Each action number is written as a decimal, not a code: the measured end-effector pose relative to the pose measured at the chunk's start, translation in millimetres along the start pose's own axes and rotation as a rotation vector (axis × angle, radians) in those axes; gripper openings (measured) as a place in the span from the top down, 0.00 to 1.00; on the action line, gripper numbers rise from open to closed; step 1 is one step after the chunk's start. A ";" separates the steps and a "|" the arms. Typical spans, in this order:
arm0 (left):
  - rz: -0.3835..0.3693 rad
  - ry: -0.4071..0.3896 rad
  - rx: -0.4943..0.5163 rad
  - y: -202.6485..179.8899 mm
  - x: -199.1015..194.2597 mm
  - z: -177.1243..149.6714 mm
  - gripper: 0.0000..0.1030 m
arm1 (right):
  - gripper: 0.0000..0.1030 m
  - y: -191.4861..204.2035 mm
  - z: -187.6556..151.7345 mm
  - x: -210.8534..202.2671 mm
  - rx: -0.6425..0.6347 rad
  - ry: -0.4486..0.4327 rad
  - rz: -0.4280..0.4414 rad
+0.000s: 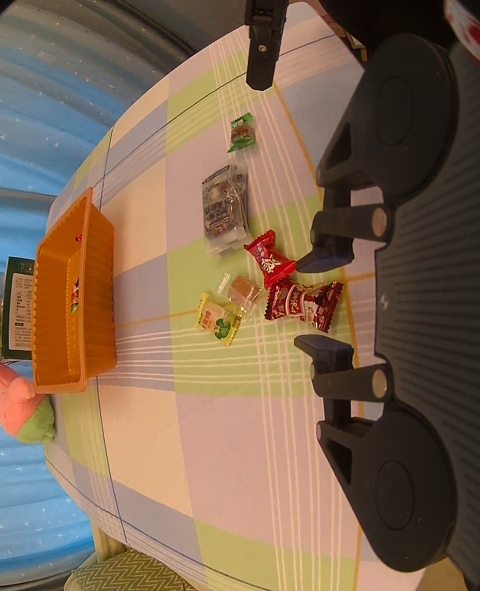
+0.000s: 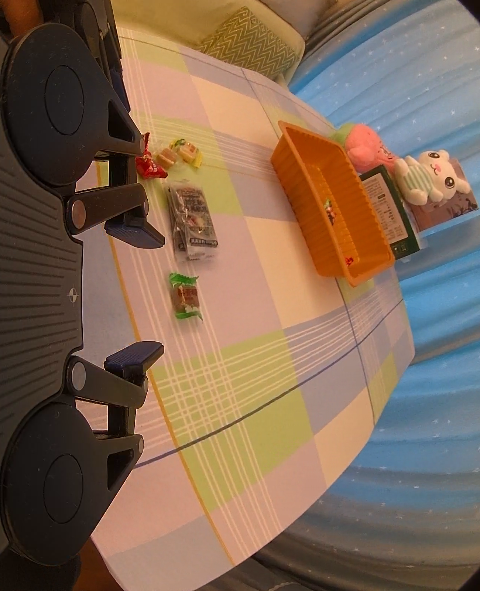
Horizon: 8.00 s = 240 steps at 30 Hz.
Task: Organize snacks
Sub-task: 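Withdraw both tools from the tray back toward the remaining snacks, then grasp a brown-red candy packet with the left tool while the right tool grasps the green-wrapped candy, then carry both held candies over the orange tray, then open both tools to drop the candies into the tray, then withdraw both tools from the tray toward the remaining snacks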
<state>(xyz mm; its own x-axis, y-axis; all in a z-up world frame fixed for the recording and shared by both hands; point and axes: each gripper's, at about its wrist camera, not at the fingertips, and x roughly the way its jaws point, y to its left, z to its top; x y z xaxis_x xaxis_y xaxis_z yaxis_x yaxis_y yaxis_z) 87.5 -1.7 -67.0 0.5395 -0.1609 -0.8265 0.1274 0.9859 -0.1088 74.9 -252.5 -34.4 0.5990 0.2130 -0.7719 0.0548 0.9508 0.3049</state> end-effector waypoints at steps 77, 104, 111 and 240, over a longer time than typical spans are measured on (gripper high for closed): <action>-0.034 -0.146 -0.009 0.5 -14.6 77.2 0.82 | 0.75 48.0 43.1 31.4 -0.285 -0.145 -0.019; -0.044 -0.170 -0.012 9.3 3.7 152.5 0.82 | 0.75 66.1 130.1 61.3 -0.288 -0.135 0.044; -0.040 -0.178 -0.023 21.6 17.0 187.4 0.82 | 0.75 76.9 168.8 84.9 -0.304 -0.125 0.054; -0.107 -0.079 0.253 -13.2 -18.9 13.2 0.51 | 0.36 15.5 14.2 -7.2 -0.129 -0.021 0.006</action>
<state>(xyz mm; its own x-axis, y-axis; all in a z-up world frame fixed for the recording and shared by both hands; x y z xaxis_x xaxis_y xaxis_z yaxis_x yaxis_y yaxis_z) 86.6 -12.3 -42.7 0.5743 -0.2760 -0.7707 0.3849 0.9219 -0.0434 82.8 -242.6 -16.2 0.6157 0.2148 -0.7581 -0.0506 0.9709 0.2340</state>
